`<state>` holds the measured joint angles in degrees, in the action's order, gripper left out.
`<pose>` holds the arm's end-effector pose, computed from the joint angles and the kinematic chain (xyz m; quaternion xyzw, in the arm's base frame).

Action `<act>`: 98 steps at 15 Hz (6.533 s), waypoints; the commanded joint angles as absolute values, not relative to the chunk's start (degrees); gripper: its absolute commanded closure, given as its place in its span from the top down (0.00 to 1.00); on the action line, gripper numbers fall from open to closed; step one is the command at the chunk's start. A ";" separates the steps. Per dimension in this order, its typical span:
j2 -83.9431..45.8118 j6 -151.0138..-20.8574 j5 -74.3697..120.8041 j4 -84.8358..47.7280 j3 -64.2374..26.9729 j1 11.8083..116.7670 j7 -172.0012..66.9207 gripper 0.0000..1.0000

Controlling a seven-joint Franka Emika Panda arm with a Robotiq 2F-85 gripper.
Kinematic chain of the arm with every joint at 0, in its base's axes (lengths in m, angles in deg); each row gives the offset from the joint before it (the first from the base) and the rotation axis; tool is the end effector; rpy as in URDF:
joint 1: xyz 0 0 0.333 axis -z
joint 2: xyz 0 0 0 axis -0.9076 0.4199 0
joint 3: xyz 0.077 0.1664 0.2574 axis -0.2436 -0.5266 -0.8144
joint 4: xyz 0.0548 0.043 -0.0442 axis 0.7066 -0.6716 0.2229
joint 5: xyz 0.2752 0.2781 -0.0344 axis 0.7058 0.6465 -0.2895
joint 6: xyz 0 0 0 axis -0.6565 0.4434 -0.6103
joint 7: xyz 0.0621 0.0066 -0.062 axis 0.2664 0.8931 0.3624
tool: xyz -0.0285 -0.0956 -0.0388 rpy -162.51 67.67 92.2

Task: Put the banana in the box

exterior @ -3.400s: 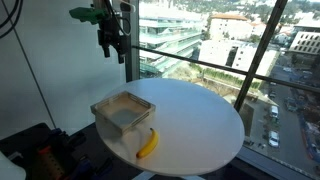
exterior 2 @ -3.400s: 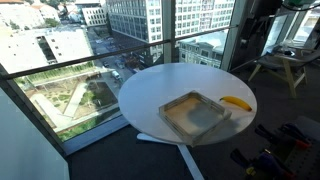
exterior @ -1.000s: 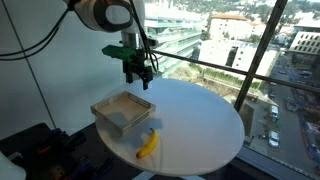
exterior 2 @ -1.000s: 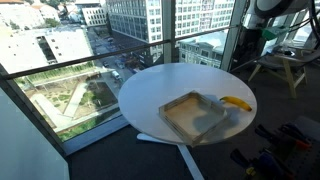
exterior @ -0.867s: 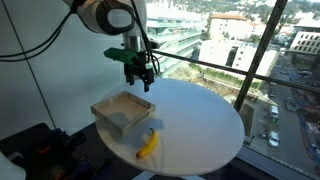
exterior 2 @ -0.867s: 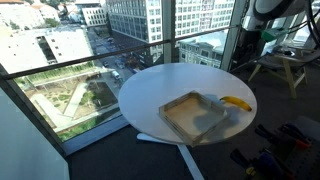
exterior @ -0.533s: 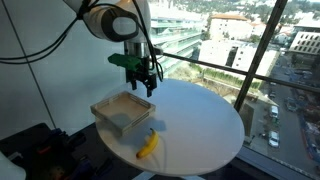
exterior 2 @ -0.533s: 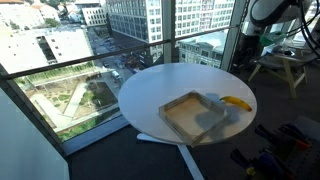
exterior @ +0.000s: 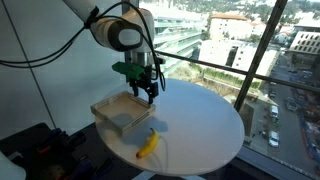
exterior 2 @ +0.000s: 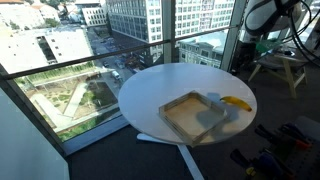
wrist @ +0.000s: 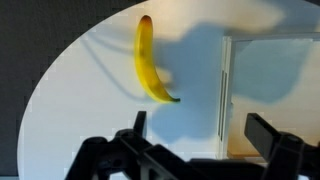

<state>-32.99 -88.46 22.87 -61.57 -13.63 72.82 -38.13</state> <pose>0.4797 -0.1437 0.3069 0.9990 -0.0382 -0.0124 0.0203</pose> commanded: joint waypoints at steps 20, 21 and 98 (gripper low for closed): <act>-26.07 -90.61 22.78 -58.63 -14.00 74.16 -38.20 1.00; -26.07 -90.61 22.78 -58.63 -14.00 74.16 -38.20 1.00; -4.99 -110.08 21.96 -57.12 -13.52 80.68 -34.45 1.00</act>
